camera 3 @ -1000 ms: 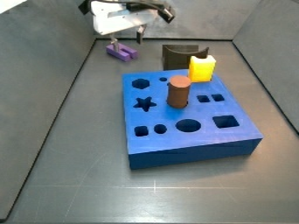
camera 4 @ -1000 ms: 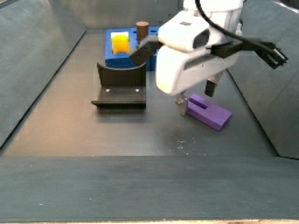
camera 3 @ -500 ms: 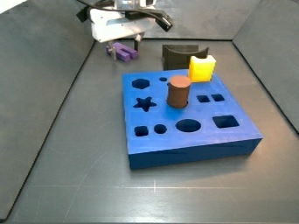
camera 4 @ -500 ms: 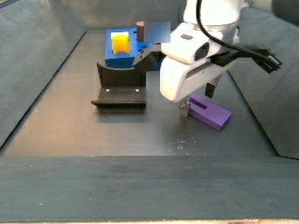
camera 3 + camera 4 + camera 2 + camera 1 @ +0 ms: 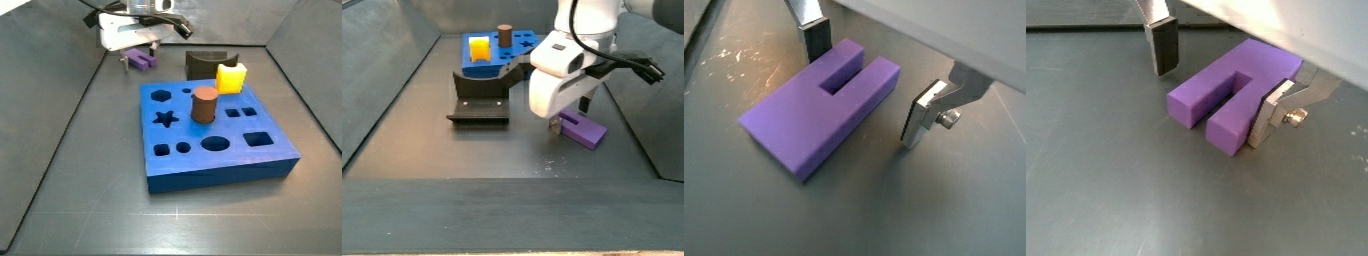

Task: Pick up the double-square object. Move up. Rotate the double-square object. Place the double-square object on the fixture. Regrasp the double-square object. Move to above the board. Insert the double-square object.
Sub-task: Pick up the double-square object.

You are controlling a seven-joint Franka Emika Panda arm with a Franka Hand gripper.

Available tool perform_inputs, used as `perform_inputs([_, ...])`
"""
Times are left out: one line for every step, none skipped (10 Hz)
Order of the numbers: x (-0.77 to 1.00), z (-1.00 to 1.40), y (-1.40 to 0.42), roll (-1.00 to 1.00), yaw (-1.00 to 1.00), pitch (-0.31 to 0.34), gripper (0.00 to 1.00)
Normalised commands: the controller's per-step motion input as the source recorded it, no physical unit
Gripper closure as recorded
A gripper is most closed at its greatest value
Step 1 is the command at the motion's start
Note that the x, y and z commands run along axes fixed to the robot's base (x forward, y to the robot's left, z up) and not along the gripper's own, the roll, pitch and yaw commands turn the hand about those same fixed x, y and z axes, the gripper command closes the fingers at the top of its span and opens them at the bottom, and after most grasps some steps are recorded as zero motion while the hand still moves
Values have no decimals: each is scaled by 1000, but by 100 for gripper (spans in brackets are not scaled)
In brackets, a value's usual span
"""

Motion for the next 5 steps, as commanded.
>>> perform_inputs([-206,-46,0,0,-46,-117,0])
perform_inputs([0,0,0,0,0,9,0])
perform_inputs([0,0,0,0,0,0,0])
perform_inputs([0,0,0,0,0,0,100])
perform_inputs([0,0,0,0,0,0,100])
